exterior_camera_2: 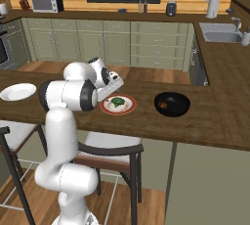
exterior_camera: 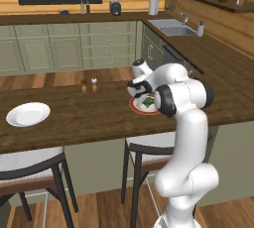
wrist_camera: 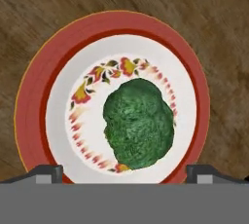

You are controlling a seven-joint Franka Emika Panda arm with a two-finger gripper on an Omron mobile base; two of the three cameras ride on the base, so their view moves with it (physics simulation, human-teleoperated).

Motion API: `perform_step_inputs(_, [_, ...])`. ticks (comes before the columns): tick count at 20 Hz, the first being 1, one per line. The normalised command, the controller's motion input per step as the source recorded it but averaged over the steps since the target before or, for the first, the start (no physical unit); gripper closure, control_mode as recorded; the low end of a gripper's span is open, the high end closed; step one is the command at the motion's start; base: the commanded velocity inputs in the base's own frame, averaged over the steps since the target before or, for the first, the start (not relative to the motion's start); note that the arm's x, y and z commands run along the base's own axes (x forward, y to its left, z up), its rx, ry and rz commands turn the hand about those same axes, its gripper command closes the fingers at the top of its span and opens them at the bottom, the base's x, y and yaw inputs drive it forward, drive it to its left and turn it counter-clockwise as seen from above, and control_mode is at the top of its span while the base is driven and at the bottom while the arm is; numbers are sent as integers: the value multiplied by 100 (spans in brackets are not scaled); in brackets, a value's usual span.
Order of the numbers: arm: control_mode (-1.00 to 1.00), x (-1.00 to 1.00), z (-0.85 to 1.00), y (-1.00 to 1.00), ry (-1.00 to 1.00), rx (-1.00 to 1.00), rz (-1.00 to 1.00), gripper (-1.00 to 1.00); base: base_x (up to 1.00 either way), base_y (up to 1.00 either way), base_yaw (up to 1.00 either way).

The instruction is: Pick the chicken drumstick and broccoli from their plates and place them in the bowl. Then put the bowl in the fridge.

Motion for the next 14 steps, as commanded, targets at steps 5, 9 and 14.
perform_step_inputs(5, [-100, 48, -58, 0, 19, -11, 13, -100, 0, 0, 0])
perform_step_inputs(9, [-100, 52, -27, 0, 7, -6, 15, -100, 0, 0, 0])
perform_step_inputs(14, [-100, 37, -14, 0, 1, -4, 19, -100, 0, 0, 0])
